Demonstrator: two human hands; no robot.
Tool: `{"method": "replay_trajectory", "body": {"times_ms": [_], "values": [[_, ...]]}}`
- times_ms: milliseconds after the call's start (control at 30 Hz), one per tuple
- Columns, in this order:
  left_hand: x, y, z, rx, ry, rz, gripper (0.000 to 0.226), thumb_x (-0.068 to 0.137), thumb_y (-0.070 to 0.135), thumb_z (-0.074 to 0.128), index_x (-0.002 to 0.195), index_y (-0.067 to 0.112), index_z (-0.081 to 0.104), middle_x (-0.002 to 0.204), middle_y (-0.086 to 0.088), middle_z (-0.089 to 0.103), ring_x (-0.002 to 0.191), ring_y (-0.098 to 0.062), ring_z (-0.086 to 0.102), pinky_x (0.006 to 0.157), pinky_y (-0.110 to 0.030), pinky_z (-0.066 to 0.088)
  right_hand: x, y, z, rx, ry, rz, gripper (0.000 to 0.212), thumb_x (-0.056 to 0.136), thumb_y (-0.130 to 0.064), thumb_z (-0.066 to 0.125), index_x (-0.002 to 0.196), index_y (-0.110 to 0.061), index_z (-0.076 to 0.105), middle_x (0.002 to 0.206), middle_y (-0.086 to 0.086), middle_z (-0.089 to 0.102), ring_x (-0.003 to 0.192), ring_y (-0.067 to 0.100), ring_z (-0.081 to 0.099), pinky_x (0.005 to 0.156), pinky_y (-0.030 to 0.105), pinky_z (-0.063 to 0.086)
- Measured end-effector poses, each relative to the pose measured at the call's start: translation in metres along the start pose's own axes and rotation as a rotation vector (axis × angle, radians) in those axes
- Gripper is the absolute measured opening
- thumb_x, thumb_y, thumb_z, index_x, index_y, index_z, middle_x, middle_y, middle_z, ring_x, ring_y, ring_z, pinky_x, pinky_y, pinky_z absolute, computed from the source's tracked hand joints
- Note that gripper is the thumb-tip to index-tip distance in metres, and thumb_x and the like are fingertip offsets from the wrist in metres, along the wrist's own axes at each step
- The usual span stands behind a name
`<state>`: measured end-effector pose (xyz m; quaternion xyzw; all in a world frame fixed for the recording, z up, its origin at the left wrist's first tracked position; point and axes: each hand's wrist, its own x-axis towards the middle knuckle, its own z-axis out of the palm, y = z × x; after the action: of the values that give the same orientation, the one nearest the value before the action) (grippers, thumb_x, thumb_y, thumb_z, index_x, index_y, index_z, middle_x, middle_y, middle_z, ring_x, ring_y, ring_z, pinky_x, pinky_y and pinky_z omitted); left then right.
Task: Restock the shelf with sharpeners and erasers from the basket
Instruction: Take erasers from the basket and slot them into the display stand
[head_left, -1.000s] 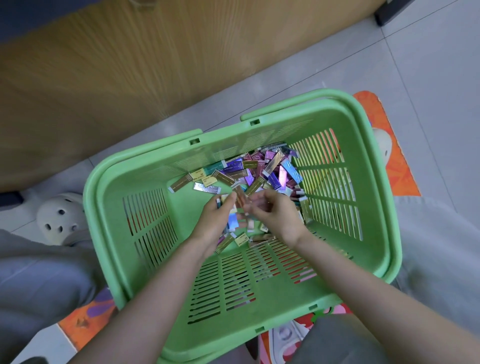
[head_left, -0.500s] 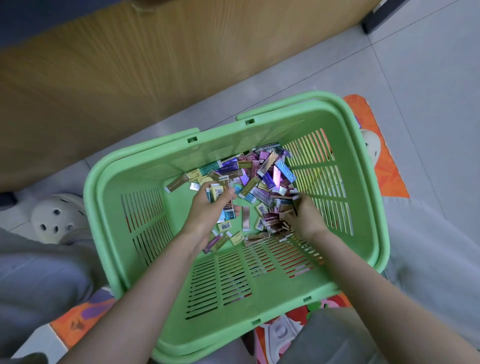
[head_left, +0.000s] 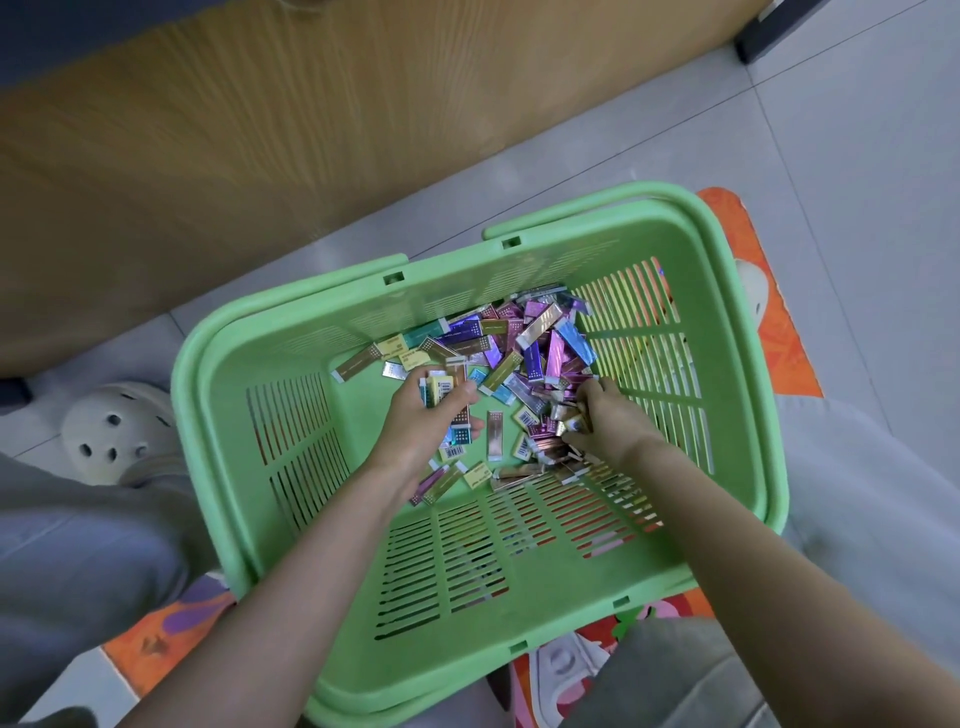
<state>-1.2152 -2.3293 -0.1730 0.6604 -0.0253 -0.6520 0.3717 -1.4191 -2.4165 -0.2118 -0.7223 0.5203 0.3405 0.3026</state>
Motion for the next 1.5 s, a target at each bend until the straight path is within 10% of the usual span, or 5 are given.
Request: {"method": "replay_trajectory", "body": {"times_ms": [567, 667, 833, 1167, 1500], "values": [[-0.044, 0.007, 0.022, -0.077, 0.005, -0.091, 0.01, 0.092, 0.026, 0.06, 0.098, 0.021, 0.053, 0.09, -0.003, 0.07, 0.084, -0.019, 0.066, 0.088, -0.038, 0.051, -0.045, -0.05, -0.045, 0.65, 0.129, -0.159, 0.044, 0.081, -0.015, 0.073, 0.119, -0.009, 0.052, 0.089, 0.002, 0.062, 0.07, 0.014, 0.061, 0.06, 0.017, 0.053], [-0.061, 0.018, 0.024, -0.146, 0.02, -0.104, 0.065, 0.088, 0.04, 0.062, 0.144, 0.024, 0.032, 0.144, -0.008, 0.046, 0.131, -0.027, 0.043, 0.11, -0.051, 0.031, -0.067, -0.076, -0.059, 0.72, 0.224, -0.226, 0.05, 0.077, -0.026, 0.078, 0.119, -0.013, 0.055, 0.09, 0.002, 0.062, 0.078, 0.023, 0.065, 0.071, 0.028, 0.055], [-0.087, 0.036, 0.011, -0.283, -0.008, -0.005, 0.108, 0.052, 0.069, 0.077, 0.142, 0.028, 0.035, 0.145, -0.007, 0.045, 0.131, -0.031, 0.043, 0.106, -0.057, 0.035, -0.101, -0.107, -0.081, 0.716, 0.366, -0.334, 0.049, 0.073, -0.031, 0.078, 0.114, -0.012, 0.059, 0.08, -0.004, 0.05, 0.071, 0.013, 0.051, 0.063, 0.022, 0.045], [-0.131, 0.075, -0.025, -0.247, -0.043, 0.188, 0.023, 0.083, 0.032, 0.07, 0.097, 0.018, 0.059, 0.1, -0.007, 0.072, 0.097, -0.025, 0.067, 0.094, -0.042, 0.05, -0.16, -0.147, -0.123, 0.77, 0.408, -0.492, 0.019, 0.081, -0.014, 0.073, 0.097, -0.019, 0.064, 0.067, -0.006, 0.053, 0.053, 0.0, 0.052, 0.056, 0.016, 0.045], [-0.182, 0.132, -0.082, -0.22, -0.147, 0.333, 0.037, 0.072, 0.027, 0.079, 0.104, 0.014, 0.064, 0.092, -0.008, 0.073, 0.078, -0.024, 0.069, 0.082, -0.043, 0.056, -0.212, -0.203, -0.175, 0.758, 0.437, -0.66, 0.012, 0.085, -0.017, 0.069, 0.086, -0.023, 0.058, 0.065, 0.0, 0.057, 0.058, 0.007, 0.054, 0.06, 0.024, 0.046]]}}
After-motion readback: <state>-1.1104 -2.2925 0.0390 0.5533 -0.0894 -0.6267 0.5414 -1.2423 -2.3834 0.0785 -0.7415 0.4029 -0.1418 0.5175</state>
